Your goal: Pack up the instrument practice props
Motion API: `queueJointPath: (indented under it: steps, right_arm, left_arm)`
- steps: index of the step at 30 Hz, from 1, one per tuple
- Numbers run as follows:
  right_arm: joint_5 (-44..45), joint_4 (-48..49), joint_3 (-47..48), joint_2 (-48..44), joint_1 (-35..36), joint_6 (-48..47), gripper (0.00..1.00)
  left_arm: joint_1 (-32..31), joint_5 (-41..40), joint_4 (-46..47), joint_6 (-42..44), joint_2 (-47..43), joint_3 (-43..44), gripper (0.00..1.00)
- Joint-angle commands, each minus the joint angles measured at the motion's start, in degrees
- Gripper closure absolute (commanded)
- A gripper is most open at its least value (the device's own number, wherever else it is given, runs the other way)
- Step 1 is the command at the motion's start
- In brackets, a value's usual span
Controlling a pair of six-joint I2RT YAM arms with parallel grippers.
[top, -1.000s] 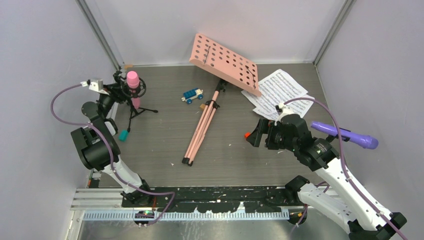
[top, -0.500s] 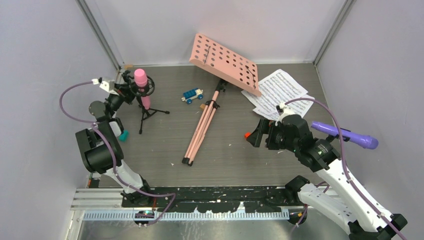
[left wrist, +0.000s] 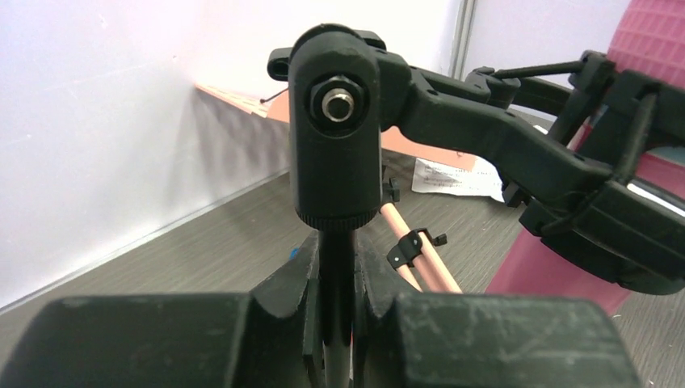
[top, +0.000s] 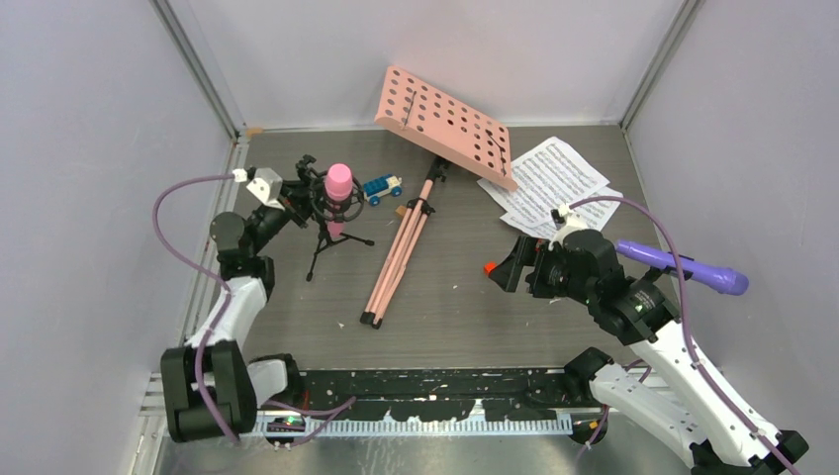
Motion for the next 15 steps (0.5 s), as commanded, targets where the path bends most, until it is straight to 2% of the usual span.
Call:
queueJointPath:
  steps: [1, 10, 15]
  right_arm:
    - [-1.0, 1.5, 0.4, -0.2, -0.1, 0.7, 0.00]
    - [-0.8, 2.1, 0.4, 0.4, -0.1, 0.7, 0.00]
    - [-1.4, 3.0, -0.1, 0.3, -0.1, 0.1, 0.00]
  left_arm:
    - [-1.9, -7.9, -9.7, 8.4, -7.6, -1.5, 1.00]
    - [-3.3, -14.8, -10.9, 5.1, -11.2, -6.6, 1.00]
    - [-3.5, -18.4, -3.5, 1.7, -11.7, -11.9, 1.00]
